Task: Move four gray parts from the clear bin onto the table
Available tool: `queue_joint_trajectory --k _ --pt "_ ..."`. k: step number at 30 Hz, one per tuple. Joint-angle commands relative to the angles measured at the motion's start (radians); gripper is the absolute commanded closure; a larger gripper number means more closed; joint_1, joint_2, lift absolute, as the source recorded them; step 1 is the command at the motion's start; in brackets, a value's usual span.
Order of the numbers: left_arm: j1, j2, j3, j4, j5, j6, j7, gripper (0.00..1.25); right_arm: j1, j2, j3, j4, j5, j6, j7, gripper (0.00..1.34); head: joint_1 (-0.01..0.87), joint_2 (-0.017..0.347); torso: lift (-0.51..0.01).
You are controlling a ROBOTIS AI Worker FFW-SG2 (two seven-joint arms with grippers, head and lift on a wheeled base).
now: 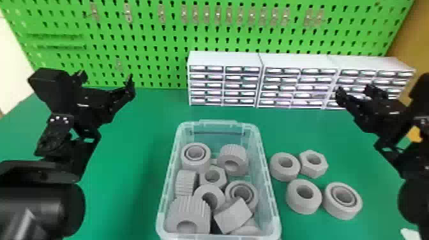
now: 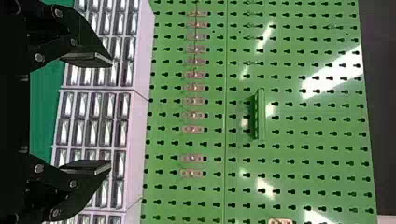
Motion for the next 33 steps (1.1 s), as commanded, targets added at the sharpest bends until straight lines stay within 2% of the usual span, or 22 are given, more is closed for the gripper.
queue_joint_trajectory --k 1,33 --pt "0.000 0.000 0.000 0.000 0.000 -0.002 0.000 0.11 0.000 -0.001 0.001 0.000 0.000 0.000 0.000 0.49 0.678 0.034 -0.050" --pt "0.003 0.000 0.002 0.000 0.000 -0.002 0.000 0.11 0.002 -0.001 0.000 0.000 0.002 0.000 -0.001 0.49 0.678 0.034 -0.050"
